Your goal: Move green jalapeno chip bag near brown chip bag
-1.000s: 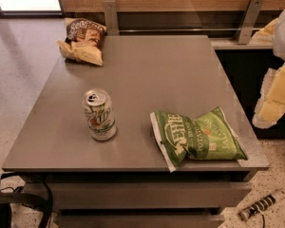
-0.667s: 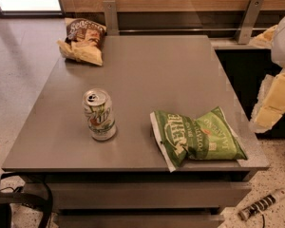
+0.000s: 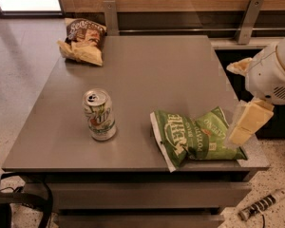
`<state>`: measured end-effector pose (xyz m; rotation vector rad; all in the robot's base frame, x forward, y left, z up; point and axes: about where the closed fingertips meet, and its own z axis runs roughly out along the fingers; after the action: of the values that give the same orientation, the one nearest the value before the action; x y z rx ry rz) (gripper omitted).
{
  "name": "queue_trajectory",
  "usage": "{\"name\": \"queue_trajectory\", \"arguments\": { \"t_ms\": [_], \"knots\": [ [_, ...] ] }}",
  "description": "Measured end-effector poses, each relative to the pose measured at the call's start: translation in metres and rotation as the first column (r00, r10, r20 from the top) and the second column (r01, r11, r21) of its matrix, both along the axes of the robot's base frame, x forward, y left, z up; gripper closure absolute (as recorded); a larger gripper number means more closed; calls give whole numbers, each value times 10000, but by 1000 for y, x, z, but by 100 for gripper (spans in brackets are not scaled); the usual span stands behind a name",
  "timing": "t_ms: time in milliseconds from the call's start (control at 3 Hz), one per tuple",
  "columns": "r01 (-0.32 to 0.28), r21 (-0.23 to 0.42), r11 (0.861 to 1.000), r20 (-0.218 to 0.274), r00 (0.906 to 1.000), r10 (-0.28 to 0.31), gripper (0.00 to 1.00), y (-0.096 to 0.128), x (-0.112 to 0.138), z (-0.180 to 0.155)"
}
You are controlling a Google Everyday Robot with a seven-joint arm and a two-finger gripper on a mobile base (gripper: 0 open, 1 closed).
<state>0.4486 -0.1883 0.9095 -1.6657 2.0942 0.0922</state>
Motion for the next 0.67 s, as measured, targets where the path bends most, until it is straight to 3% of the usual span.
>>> {"name": "queue_trajectory", "arguments": {
  "t_ms": [667],
  "knots": [
    [-472, -433, 9979, -1130, 9927, 421, 0, 17, 12, -60]
  ]
}}
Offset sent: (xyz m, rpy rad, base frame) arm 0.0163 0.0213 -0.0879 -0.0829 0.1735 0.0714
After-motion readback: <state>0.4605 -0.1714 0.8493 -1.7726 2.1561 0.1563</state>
